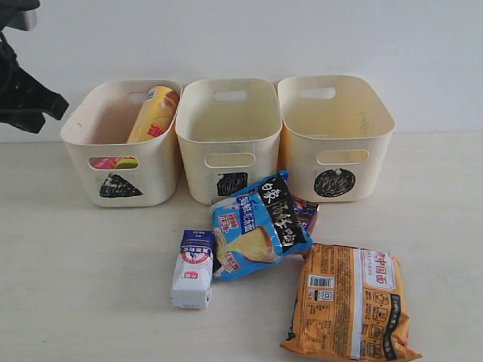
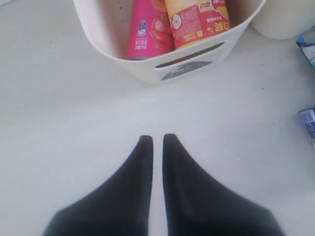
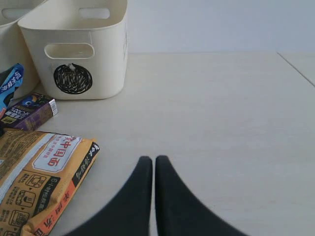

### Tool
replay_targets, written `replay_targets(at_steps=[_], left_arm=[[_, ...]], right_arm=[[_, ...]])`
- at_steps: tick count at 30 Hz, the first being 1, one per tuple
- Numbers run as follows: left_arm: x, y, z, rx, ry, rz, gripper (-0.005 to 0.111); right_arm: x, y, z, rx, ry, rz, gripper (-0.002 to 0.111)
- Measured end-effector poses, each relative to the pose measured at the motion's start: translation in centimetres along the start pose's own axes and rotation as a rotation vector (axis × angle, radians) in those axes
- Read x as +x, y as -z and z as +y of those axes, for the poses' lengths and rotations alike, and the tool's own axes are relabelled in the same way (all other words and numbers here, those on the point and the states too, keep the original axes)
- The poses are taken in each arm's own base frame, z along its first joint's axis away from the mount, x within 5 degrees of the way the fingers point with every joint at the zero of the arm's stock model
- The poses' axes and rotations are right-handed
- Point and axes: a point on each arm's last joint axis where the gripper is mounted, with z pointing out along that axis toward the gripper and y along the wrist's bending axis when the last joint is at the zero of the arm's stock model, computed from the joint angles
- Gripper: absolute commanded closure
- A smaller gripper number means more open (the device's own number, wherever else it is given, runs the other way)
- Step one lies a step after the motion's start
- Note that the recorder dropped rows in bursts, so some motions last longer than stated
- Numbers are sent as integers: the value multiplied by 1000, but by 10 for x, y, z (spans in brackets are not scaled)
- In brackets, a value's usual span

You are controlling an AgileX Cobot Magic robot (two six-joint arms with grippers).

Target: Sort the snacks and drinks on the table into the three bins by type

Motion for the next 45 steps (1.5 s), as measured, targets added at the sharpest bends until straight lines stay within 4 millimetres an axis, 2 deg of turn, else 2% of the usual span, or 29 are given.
replay_targets(at_steps=[7,9,12,13,17,19,23,27,31,36,42,45], left_arm=[[36,30,-5,0,14,-20,102],[53,42,-8,-3,14,-40,102],[69,57,-11,-1,23,-82,102],[80,67,-15,12,39,-122,102],[100,84,-20,26,64,-200,102],[117,99,-23,26,67,-261,102],[151,118,-29,26,73,-330,102],[179,129,-35,33,106,-371,102],[203,138,-39,26,137,-498,102],[224,141,-43,10,162,-672,102],[237,133,-45,-6,179,-813,102],[239,122,-46,-20,178,-859,102]], right_arm=[[0,0,0,0,0,0,108],[0,0,0,0,0,0,108],[0,0,0,0,0,0,108],[0,0,0,0,0,0,108],[0,0,0,0,0,0,108],[0,0,0,0,0,0,108],[0,0,0,0,0,0,108],[0,0,0,0,0,0,108],[0,0,0,0,0,0,108],[0,0,0,0,0,0,108],[0,0,0,0,0,0,108],[0,0,0,0,0,0,108]])
